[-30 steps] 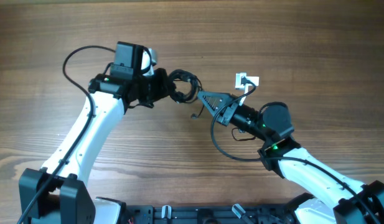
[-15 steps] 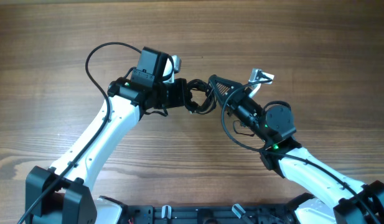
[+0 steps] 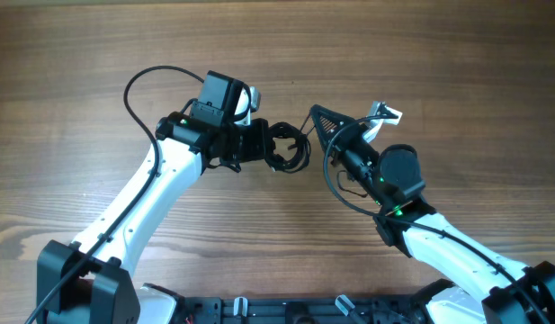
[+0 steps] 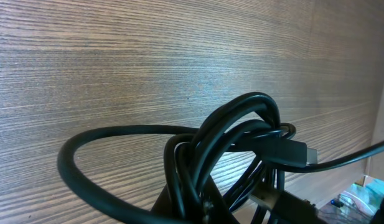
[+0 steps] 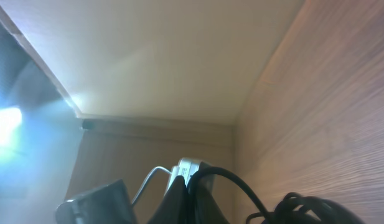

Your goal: Untangle cables

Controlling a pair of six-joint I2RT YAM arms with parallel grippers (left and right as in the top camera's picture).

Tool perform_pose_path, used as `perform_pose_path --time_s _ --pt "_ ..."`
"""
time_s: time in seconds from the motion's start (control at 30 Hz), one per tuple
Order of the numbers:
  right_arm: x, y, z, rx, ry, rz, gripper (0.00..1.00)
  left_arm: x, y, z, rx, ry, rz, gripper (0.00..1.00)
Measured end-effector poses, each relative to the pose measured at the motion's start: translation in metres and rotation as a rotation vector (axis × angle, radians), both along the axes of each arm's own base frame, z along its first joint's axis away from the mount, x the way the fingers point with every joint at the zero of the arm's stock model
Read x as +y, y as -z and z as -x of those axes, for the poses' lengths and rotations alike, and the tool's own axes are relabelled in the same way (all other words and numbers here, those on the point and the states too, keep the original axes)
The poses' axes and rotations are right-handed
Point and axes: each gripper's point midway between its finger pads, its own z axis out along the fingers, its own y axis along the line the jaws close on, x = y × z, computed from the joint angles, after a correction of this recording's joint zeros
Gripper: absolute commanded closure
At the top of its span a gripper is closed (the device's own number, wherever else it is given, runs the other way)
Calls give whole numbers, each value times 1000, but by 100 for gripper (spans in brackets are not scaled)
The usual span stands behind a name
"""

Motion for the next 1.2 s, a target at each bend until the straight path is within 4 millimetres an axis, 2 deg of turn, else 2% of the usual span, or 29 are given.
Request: perform_pose_path --time_s 0.13,0.23,0.37,0.57,0.67,0.77,0.87,0.93,1.0,1.03,1.07,1.13,1.2 --pt "-2 36 1 -33 -6 286 95 -6 -5 -2 -13 15 36 96" --pt "-2 52 4 -73 -40 442 96 -12 -9 0 -7 29 74 96" --pt "7 54 11 -157 -94 540 95 -18 -14 -2 9 3 118 96" --pt "21 55 21 -195 -144 571 95 -25 -19 -7 13 -33 155 96" --pt "19 71 25 -133 -166 611 95 -43 -25 -6 -27 0 176 96" --pt "14 81 28 -85 -167 646 80 -53 -28 -3 -57 34 177 96" --pt "13 76 25 -104 -148 646 47 -57 -30 -1 -92 95 181 95" --pt "8 75 21 -105 -118 645 30 -56 -32 -5 -121 114 187 96" --pt "4 75 20 -103 -109 642 0 -51 -37 -10 -127 113 215 96" --pt "5 74 21 -106 -116 638 0 -45 -39 -14 -127 100 228 96" --pt "9 63 27 -140 -153 608 0 -37 -41 -20 -125 79 244 96" --pt "11 26 37 -245 -187 543 0 -9 -43 -38 -103 -27 269 96" --pt "3 3 42 -301 -180 518 0 26 -46 -56 -80 -148 302 96"
